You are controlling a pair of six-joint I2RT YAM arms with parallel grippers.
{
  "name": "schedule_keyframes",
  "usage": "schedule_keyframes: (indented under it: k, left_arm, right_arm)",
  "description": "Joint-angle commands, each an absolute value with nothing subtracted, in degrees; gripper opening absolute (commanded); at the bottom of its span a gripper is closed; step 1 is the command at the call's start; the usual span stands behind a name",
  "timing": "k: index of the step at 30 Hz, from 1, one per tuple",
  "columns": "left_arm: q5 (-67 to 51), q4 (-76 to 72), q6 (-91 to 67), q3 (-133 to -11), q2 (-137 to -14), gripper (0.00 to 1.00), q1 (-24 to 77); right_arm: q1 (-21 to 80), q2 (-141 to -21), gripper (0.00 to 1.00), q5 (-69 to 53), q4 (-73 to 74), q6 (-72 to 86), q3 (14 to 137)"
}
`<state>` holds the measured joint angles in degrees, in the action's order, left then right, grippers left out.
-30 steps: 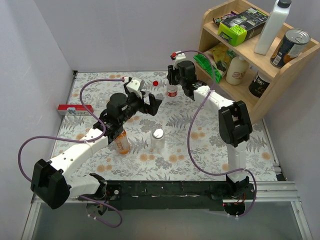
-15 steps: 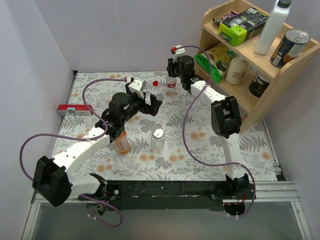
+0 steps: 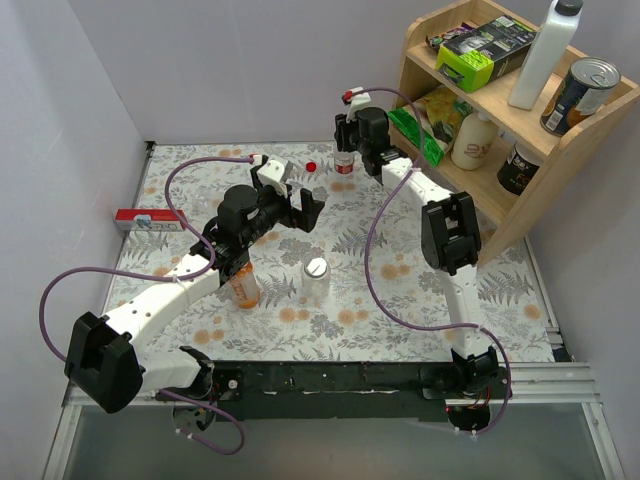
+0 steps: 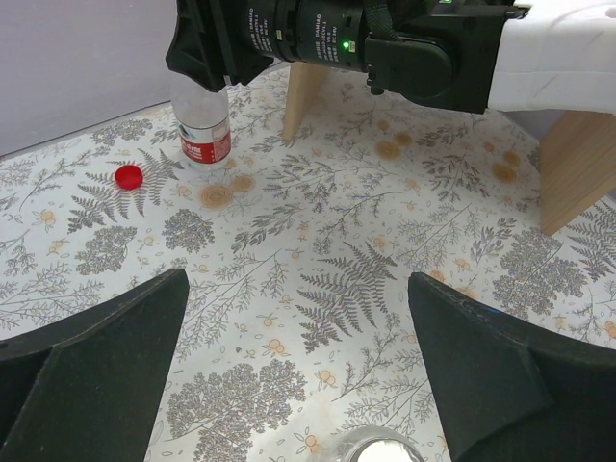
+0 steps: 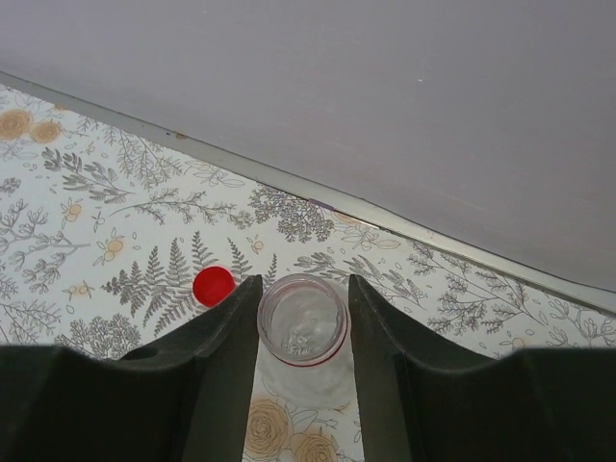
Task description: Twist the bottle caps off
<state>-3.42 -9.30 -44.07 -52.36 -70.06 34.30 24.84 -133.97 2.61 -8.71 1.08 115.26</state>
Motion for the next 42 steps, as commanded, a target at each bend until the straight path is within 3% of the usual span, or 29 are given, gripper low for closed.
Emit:
schedule_keyframes:
  k: [1,10,23,35,42]
  left_arm:
    - [-3.43,-10.02,-43.33,-53.53,-69.7,0.98,34.37]
    - [-3.52,-10.11,-43.33,-53.44,-69.7,0.98,34.37]
    - [-3.69,-10.37,-43.59,-53.35,-69.52,0.98,34.37]
    - [-5.89,-12.04,-47.02,-52.73,-70.4,0.98,34.37]
    - [-10.71,-12.57,-51.67,-53.26,-71.8,0.98,31.3]
  right_arm:
    - [24.35,-134.74,0.5,2.64,-10.46,0.53,119.53]
    - [23.99,-135.53,0.73,2.64,-10.11,0.7,120.94]
    - [23.47,-133.34,0.87,0.44,-9.49,0.53,121.29]
    - [24.43,-117.45,0.91,-2.9,-10.55,0.18,112.77]
    - [28.82,-101.62,0.88,-0.27,-4.23,2.02,97.17]
